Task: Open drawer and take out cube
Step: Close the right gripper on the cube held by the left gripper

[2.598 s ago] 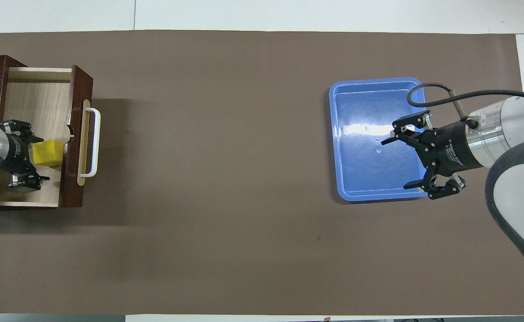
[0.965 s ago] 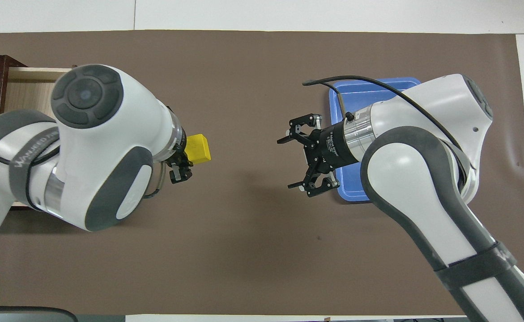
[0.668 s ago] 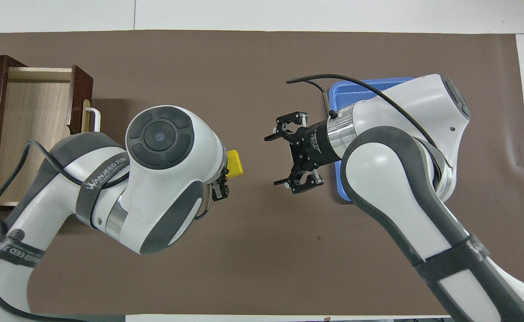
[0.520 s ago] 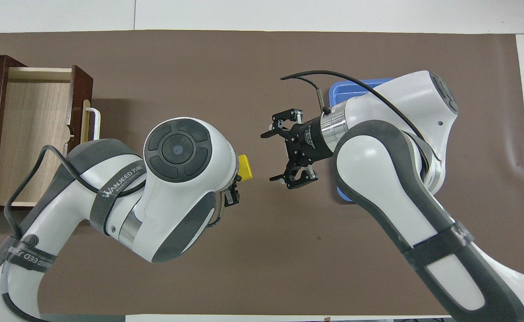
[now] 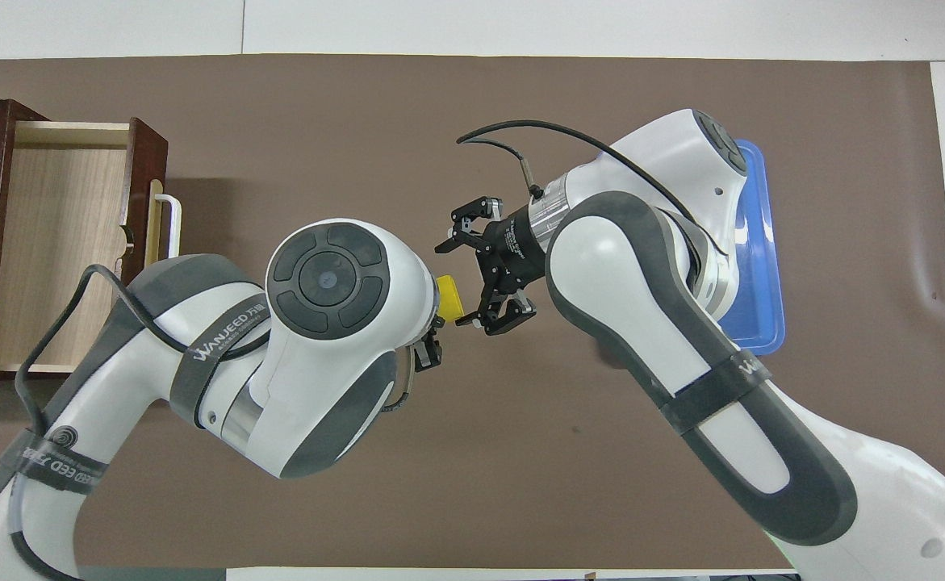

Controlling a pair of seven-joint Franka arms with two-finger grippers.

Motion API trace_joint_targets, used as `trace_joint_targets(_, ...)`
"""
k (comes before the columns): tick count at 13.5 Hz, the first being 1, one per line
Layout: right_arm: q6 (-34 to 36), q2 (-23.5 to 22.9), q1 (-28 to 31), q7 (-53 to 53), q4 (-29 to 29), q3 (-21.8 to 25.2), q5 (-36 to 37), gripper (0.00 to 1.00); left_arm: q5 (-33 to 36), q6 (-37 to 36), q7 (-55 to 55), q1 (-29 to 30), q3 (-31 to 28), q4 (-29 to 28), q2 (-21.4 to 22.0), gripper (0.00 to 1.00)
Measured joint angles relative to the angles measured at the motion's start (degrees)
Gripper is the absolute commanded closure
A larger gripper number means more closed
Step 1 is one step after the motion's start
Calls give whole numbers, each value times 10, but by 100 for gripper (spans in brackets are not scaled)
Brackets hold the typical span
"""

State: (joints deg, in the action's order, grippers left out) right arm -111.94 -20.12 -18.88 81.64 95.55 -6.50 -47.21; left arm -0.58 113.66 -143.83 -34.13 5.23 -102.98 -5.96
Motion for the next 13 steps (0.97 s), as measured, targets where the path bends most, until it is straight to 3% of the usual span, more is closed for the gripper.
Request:
trace_joint_targets(12, 5, -2, -9, -3, 0, 1, 0, 0, 0, 2, -2, 1, -8, -3, -1, 100)
trace_joint_targets(13, 5, -2, -9, -3, 0, 1, 0, 4, 0, 2, -2, 1, -8, -3, -1, 100)
